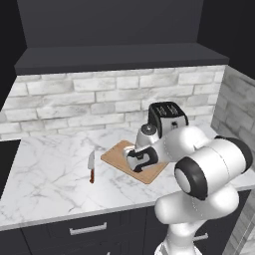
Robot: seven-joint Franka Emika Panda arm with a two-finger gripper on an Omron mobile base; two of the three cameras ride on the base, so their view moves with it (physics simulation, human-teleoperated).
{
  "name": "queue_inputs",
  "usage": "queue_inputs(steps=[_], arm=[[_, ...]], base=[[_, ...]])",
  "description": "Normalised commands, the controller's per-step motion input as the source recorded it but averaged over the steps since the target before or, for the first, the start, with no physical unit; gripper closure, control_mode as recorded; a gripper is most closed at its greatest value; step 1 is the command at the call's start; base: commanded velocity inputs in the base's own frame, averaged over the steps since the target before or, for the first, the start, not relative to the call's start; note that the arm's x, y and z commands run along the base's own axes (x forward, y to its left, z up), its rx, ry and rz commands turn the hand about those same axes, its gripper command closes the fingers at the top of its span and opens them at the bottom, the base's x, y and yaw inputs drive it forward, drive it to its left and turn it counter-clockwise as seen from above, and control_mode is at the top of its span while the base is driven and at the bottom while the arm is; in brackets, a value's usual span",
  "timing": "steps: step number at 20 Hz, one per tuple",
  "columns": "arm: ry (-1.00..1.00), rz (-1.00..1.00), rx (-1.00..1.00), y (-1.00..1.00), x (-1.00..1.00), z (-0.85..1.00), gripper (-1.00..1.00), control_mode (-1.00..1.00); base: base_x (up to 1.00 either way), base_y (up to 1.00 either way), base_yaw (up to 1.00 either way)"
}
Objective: Pick the bread, place it on the cutting board, pick the jam, place it on the counter, and close the cabinet.
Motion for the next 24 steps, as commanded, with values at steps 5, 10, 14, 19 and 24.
queue_inputs(steps=[5, 10, 14, 19, 24], arm=[[-0.03, 0.01, 0.00, 0.00, -0.05, 0.16, -1.00, -1.00], [-0.12, 0.01, 0.00, 0.00, -0.08, 0.17, -1.00, -1.00], [-0.19, 0.00, 0.00, -0.01, -0.07, 0.15, -1.00, -1.00], [-0.20, 0.00, 0.00, -0.03, -0.06, 0.24, -1.00, -1.00], [-0.25, 0.00, 0.00, 0.00, -0.05, 0.30, -1.00, -1.00]], base=[[0.00, 0.00, 0.00], [0.00, 0.00, 0.00], [0.00, 0.00, 0.00], [0.00, 0.00, 0.00], [0.00, 0.00, 0.00]])
